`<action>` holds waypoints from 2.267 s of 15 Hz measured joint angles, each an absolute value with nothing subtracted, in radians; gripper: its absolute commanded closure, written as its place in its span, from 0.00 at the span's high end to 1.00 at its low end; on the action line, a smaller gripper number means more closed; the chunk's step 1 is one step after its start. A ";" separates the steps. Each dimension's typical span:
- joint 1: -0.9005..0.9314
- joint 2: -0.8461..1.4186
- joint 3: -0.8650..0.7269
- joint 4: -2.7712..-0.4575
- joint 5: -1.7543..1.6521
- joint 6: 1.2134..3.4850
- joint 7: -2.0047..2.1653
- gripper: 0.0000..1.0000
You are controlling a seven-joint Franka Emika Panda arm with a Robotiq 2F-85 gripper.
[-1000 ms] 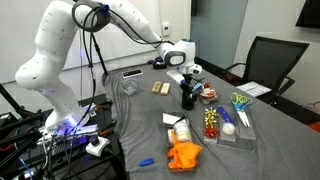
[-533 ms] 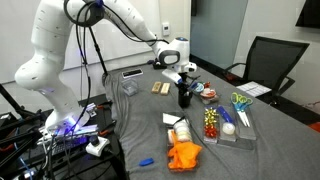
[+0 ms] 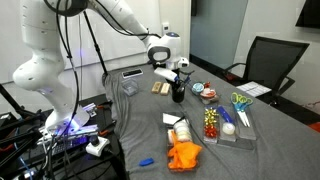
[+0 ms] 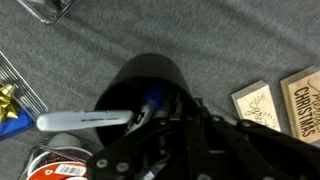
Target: Move the black cup closer to you
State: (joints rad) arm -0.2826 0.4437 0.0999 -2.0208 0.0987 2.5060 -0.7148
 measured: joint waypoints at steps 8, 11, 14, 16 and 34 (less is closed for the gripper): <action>-0.360 0.265 0.094 -2.223 0.243 2.490 -1.248 0.02; -0.361 0.199 0.051 -2.300 0.254 2.473 -1.426 0.02; -0.358 0.139 0.001 -2.378 0.254 2.462 -1.579 0.02; -0.353 0.106 -0.034 -2.426 0.252 2.461 -1.665 0.02; -0.333 0.045 -0.229 -2.542 0.052 2.473 -1.989 0.07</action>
